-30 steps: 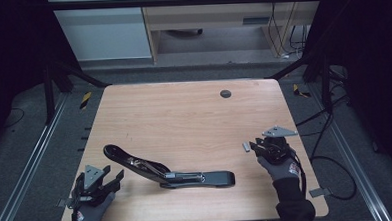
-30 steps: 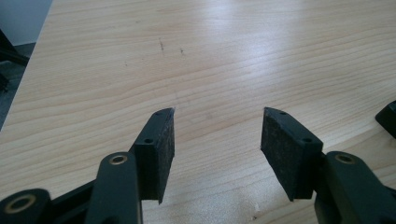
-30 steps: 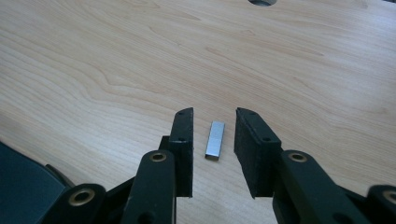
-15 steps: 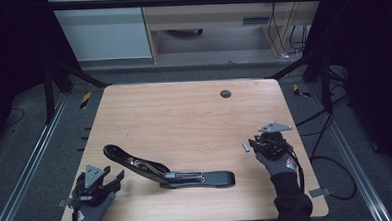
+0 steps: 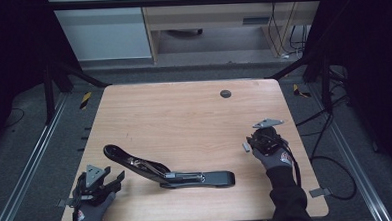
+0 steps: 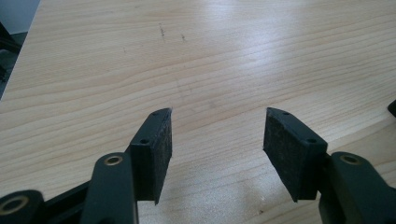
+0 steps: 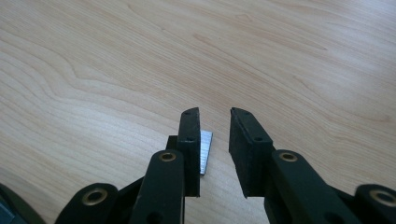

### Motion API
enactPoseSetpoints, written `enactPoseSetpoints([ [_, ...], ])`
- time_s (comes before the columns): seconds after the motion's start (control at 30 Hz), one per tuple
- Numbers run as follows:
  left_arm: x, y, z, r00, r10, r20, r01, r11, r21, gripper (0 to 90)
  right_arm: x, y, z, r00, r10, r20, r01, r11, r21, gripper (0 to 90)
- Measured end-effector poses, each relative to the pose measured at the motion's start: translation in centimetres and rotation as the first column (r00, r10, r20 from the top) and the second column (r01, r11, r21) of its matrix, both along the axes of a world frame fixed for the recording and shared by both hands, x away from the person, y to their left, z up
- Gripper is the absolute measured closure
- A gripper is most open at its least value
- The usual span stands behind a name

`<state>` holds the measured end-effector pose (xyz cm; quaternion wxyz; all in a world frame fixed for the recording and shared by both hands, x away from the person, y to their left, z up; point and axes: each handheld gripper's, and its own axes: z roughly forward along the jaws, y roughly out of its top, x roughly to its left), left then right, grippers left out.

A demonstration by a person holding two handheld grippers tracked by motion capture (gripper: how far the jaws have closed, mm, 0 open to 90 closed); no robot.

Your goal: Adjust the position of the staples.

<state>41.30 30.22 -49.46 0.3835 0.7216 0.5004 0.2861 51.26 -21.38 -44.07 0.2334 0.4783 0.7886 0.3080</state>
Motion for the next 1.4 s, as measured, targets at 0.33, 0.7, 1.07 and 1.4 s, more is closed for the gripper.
enactPoseSetpoints([
  [0.33, 0.1, 0.1, -0.1, 1.0000, 0.001, -0.004, -0.001, 1.0000, 0.004, 41.2, 1.6, 1.0, -1.5, 0.9971, -0.004, -0.076, 0.000, 0.999, -0.052, 76.5],
  [0.7, 0.1, 0.0, -0.1, 1.0000, -0.002, -0.008, 0.002, 1.0000, 0.009, 41.1, 2.4, 1.3, -2.8, 0.9922, -0.041, -0.118, 0.034, 0.998, -0.054, 75.3],
  [1.07, 0.1, 0.0, -0.2, 1.0000, -0.002, -0.009, 0.002, 1.0000, 0.008, 41.0, 2.7, 1.6, -3.4, 0.9873, -0.054, -0.150, 0.048, 0.998, -0.045, 73.2],
  [1.4, 0.1, 0.0, -0.2, 1.0000, -0.002, -0.008, 0.002, 1.0000, 0.007, 41.0, 2.9, 1.7, -3.9, 0.9825, -0.059, -0.177, 0.050, 0.997, -0.053, 77.7],
])
